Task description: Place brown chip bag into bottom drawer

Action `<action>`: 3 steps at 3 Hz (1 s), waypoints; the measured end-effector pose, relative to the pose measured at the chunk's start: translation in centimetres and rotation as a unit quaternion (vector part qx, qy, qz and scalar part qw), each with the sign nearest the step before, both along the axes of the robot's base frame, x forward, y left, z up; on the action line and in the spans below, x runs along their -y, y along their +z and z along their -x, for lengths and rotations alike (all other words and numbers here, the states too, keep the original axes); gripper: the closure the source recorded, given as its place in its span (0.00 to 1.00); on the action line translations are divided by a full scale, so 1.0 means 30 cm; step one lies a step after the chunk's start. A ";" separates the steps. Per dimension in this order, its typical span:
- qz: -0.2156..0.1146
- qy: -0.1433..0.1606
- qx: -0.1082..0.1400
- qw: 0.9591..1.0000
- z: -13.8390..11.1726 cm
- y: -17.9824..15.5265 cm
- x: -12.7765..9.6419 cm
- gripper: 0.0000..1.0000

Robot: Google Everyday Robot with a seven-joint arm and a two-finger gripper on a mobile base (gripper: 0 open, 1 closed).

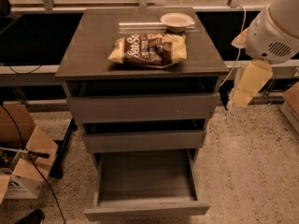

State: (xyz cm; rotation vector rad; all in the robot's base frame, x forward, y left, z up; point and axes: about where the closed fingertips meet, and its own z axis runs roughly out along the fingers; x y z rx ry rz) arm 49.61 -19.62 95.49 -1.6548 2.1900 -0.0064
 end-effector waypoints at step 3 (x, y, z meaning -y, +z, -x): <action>-0.091 -0.039 0.002 0.995 -0.237 -0.168 -0.149 0.00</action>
Offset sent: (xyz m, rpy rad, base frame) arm 0.0605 0.0372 -0.0585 0.2065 0.0239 -0.1234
